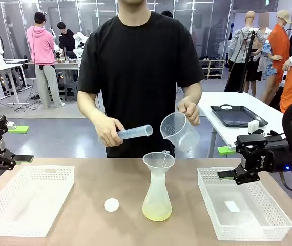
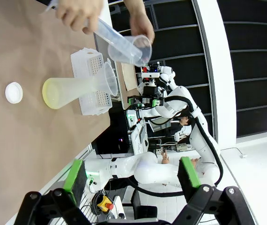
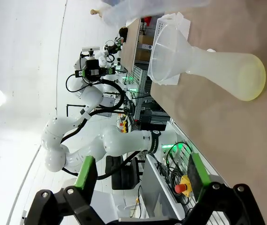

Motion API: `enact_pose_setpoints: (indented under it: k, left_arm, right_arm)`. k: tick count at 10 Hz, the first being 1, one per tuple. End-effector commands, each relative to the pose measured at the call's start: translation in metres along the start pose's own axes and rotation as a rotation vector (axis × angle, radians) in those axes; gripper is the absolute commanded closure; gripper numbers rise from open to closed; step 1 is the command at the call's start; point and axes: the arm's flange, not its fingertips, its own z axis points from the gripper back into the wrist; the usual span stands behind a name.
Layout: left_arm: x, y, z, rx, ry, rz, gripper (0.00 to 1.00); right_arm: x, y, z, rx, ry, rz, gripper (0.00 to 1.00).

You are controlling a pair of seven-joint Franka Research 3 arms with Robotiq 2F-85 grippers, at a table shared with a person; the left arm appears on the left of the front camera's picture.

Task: Prepare the solutions needed for the experiment.
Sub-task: Once the solution is in the Big flask , pick up the Plastic Funnel and place it back into the right Organizing basket.

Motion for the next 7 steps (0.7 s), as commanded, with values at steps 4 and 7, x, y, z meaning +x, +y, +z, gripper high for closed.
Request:
enact_pose_setpoints:
  k: [4,7]
  left_arm:
    - [0.0013,-0.0009,-0.0011,-0.017,0.002,-0.003,0.00]
    - [0.0013,-0.0009,-0.0011,-0.017,0.002,-0.003,0.00]
  right_arm:
    - [0.0003,0.0011,0.0002,0.006,-0.002,0.006,0.02]
    - [0.0003,0.0011,0.0002,0.006,-0.002,0.006,0.02]
